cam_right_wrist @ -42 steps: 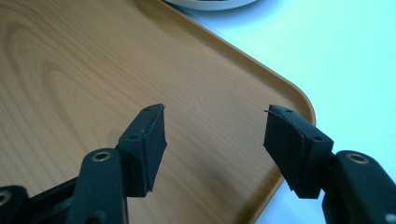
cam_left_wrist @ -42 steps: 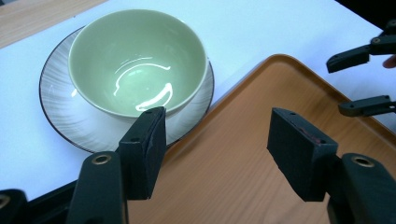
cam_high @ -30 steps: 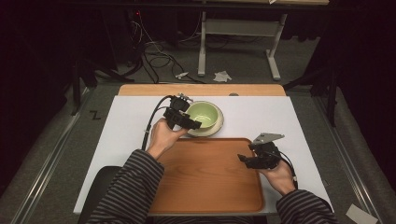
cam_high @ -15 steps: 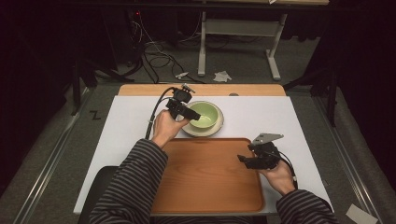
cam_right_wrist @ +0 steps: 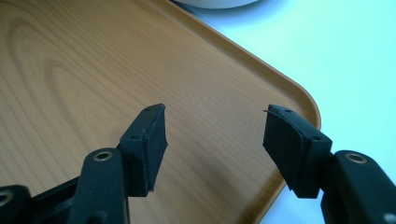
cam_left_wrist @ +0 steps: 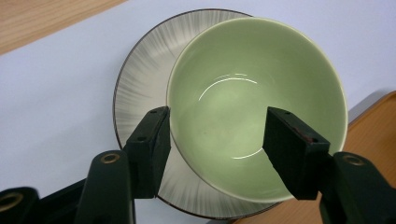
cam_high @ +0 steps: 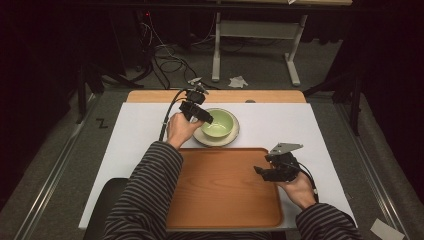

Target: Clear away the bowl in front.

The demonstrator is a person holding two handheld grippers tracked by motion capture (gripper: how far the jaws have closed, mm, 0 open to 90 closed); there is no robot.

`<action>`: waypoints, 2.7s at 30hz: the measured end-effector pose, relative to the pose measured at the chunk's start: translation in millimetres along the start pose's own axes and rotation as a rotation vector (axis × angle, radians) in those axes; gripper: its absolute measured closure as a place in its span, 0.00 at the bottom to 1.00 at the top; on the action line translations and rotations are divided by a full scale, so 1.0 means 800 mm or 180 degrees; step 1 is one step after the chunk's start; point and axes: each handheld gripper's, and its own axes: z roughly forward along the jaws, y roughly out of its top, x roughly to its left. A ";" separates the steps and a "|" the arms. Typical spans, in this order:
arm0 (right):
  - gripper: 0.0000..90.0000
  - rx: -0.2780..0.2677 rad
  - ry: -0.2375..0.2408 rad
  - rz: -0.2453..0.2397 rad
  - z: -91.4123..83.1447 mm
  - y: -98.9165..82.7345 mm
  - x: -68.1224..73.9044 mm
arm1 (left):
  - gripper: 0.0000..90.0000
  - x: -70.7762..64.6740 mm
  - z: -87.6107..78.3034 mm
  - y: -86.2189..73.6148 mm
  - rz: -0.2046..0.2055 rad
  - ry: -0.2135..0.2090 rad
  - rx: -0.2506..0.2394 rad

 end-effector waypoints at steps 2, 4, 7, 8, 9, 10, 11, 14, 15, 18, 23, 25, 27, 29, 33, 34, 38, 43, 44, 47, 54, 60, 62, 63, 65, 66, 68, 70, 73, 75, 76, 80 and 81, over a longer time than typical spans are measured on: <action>0.45 0.0020 0.0007 0.0011 0.000 0.000 0.000 | 0.48 0.002 0.004 0.000 -0.0020 0.0005 0.0006; 0.45 0.0010 0.0013 0.0011 0.001 0.000 0.000 | 0.48 0.005 0.009 0.001 -0.0048 0.0020 0.0020; 0.45 0.0017 0.0014 0.0013 0.000 0.000 0.000 | 0.50 0.009 0.015 0.002 -0.0095 0.0053 0.0031; 0.45 0.0011 0.0007 0.0004 0.000 0.000 0.001 | 0.50 0.010 0.017 0.002 -0.0107 0.0065 0.0042; 0.45 0.0007 0.0006 -0.0001 0.000 0.000 0.001 | 0.51 0.012 0.020 0.001 -0.0124 0.0080 0.0063; 0.45 0.0005 0.0003 -0.0004 0.000 0.000 0.001 | 0.52 0.012 0.020 0.001 -0.0124 0.0080 0.0063; 0.45 0.0005 0.0003 -0.0004 0.000 0.000 0.001 | 0.52 0.013 0.022 0.001 -0.0133 0.0087 0.0074; 0.45 0.0019 0.0006 -0.0010 0.001 0.000 0.001 | 0.54 0.017 0.028 0.000 -0.0159 0.0127 0.0114; 0.45 0.0021 0.0008 -0.0004 0.000 0.000 0.000 | 0.58 0.020 0.031 0.000 -0.0182 0.0140 0.0143; 0.45 0.0019 0.0008 -0.0011 0.000 0.000 0.001 | 0.64 0.023 0.034 0.000 -0.0234 0.0134 0.0155; 0.45 0.0027 0.0020 -0.0010 0.001 0.000 0.002 | 0.72 0.026 0.043 -0.002 -0.0293 0.0146 0.0243; 0.45 0.0024 0.0014 -0.0011 0.000 0.000 0.001 | 0.74 0.028 0.046 -0.002 -0.0346 0.0144 0.0245; 0.45 0.0020 0.0019 -0.0013 0.000 0.000 0.001 | 0.76 0.029 0.048 -0.003 -0.0340 0.0168 0.0259; 0.45 0.0018 0.0029 -0.0037 0.001 0.000 0.002 | 0.78 0.030 0.050 -0.003 -0.0360 0.0178 0.0274; 0.45 0.0031 0.0032 -0.0036 0.002 0.000 0.002 | 0.82 0.033 0.051 -0.002 -0.0399 0.0183 0.0293; 0.45 0.0031 0.0032 -0.0036 0.002 0.000 0.002 | 0.83 0.033 0.051 -0.002 -0.0399 0.0183 0.0293; 0.45 0.0023 0.0031 -0.0028 0.001 0.000 0.002 | 0.86 0.036 0.054 -0.003 -0.0426 0.0202 0.0315; 0.45 0.0041 0.0036 -0.0033 0.002 0.000 0.003 | 0.90 0.036 0.054 -0.002 -0.0421 0.0205 0.0292; 0.45 0.0032 0.0039 -0.0032 0.003 0.000 0.003 | 0.90 0.036 0.055 -0.002 -0.0426 0.0202 0.0285; 0.45 0.0032 0.0031 -0.0039 0.002 0.000 0.002 | 0.94 0.035 0.055 -0.001 -0.0473 0.0161 0.0264; 0.45 0.0046 0.0028 -0.0040 0.003 0.000 0.003 | 0.94 0.036 0.054 0.001 -0.0548 0.0102 0.0276; 0.45 0.0034 0.0025 -0.0046 0.002 0.000 0.003 | 0.93 0.034 0.051 0.003 -0.0534 0.0063 0.0239; 0.45 0.0051 0.0026 -0.0048 0.002 0.000 0.004 | 0.93 0.033 0.049 0.003 -0.0536 0.0056 0.0223; 0.45 0.0050 0.0032 -0.0057 0.002 0.000 0.004 | 0.93 0.033 0.048 0.004 -0.0553 0.0043 0.0212; 0.45 0.0026 0.0033 -0.0043 0.002 0.000 0.003 | 0.93 0.032 0.046 0.006 -0.0582 0.0022 0.0182; 0.45 0.0034 0.0037 -0.0032 0.002 0.000 0.003 | 0.93 0.032 0.045 0.007 -0.0590 0.0015 0.0169; 0.45 0.0039 0.0033 -0.0031 0.003 0.000 0.003 | 0.93 0.031 0.042 0.009 -0.0613 -0.0023 0.0148; 0.45 0.0046 0.0040 -0.0055 0.003 0.000 0.004 | 0.93 0.029 0.038 0.011 -0.0634 -0.0045 0.0134; 0.45 0.0046 0.0041 -0.0069 0.004 0.000 0.003 | 0.93 0.027 0.031 0.015 -0.0652 -0.0094 0.0102; 0.45 0.0046 0.0042 -0.0031 0.003 0.000 0.003 | 0.93 0.026 0.028 0.016 -0.0649 -0.0106 0.0085; 0.45 0.0033 0.0036 -0.0037 0.003 0.000 0.003 | 0.93 0.026 0.026 0.017 -0.0653 -0.0121 0.0076; 0.45 0.0053 0.0032 -0.0071 0.003 0.000 0.004 | 0.93 0.024 0.019 0.018 -0.0613 -0.0136 0.0077; 0.45 0.0046 0.0036 -0.0072 0.003 0.000 0.004 | 0.93 0.024 0.018 0.017 -0.0600 -0.0143 0.0078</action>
